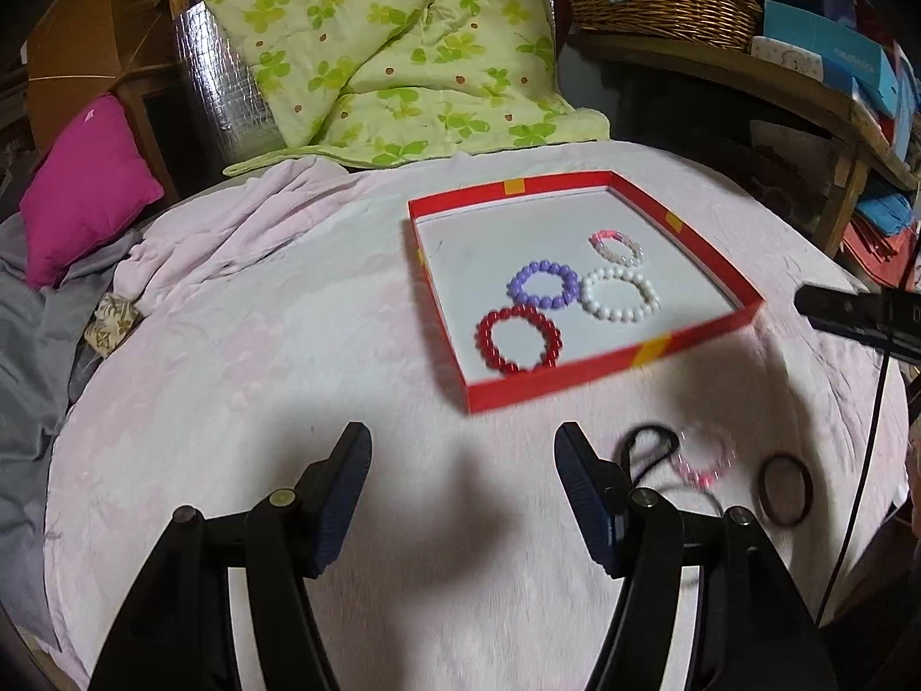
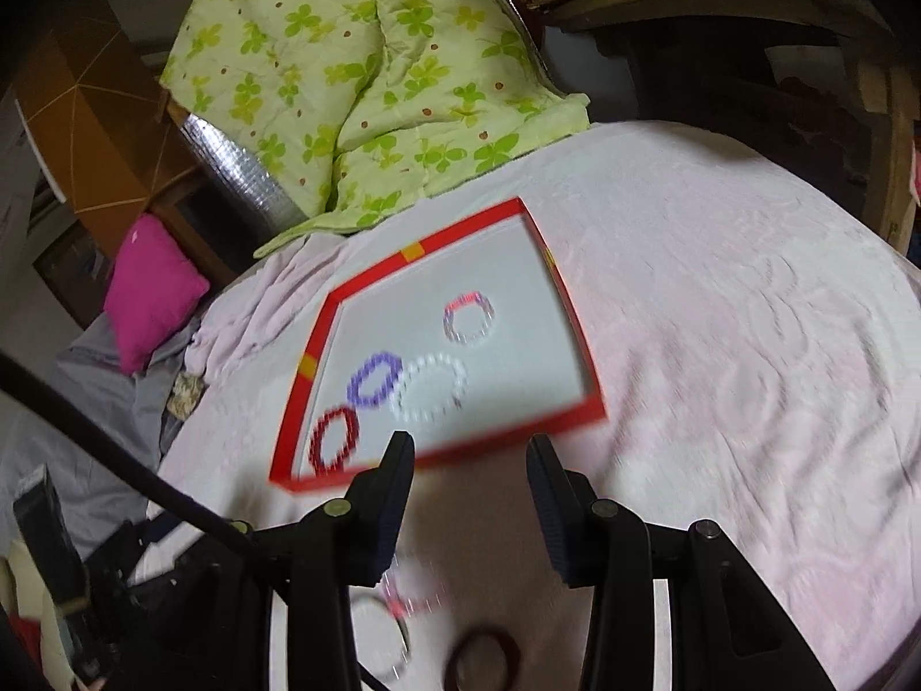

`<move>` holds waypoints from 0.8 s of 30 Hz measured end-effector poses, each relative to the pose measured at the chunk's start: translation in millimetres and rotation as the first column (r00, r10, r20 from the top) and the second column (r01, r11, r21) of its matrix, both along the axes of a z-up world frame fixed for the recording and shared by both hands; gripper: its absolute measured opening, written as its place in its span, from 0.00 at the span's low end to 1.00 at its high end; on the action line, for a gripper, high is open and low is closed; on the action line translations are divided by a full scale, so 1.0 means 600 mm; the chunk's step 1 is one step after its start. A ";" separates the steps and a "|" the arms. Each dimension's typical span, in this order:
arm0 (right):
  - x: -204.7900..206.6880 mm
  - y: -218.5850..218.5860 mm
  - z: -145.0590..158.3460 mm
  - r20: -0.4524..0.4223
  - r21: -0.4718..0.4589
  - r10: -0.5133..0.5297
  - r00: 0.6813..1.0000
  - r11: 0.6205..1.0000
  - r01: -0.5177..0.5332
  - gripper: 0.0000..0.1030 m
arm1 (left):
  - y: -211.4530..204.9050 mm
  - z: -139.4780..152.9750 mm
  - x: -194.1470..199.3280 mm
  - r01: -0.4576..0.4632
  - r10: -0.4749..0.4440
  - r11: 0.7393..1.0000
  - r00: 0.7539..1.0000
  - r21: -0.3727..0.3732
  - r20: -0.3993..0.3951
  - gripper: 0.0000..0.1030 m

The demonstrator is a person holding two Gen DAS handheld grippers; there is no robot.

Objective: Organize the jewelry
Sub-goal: 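Grasp the dark maroon bangle with the right gripper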

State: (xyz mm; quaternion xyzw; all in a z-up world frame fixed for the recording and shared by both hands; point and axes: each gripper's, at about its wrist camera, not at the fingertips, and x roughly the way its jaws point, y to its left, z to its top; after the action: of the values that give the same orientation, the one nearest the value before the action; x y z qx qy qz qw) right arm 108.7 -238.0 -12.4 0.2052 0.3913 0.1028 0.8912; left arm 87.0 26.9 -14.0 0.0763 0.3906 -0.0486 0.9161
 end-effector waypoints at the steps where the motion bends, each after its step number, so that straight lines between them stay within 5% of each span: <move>1: -0.011 -0.004 -0.005 -0.008 0.006 0.005 1.000 1.000 -0.005 0.42 | 0.001 -0.001 -0.007 0.003 -0.003 1.000 1.000 -0.003 -0.002 0.65; 14: -0.086 -0.015 -0.052 -0.118 0.074 0.097 0.988 0.993 -0.089 0.42 | -0.017 -0.051 -0.078 0.062 -0.063 0.998 0.994 -0.021 -0.084 0.65; 24: -0.073 0.033 -0.077 -0.185 -0.048 0.162 0.969 0.984 -0.173 0.42 | -0.050 -0.055 -0.087 0.176 -0.185 0.979 0.979 -0.103 -0.090 0.65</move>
State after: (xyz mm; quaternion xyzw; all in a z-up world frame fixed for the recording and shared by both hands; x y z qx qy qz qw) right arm 64.9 -218.0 -58.7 0.1514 0.4896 0.1462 0.8462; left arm 34.9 -3.3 -46.9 0.0654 0.4242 -0.1538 0.8900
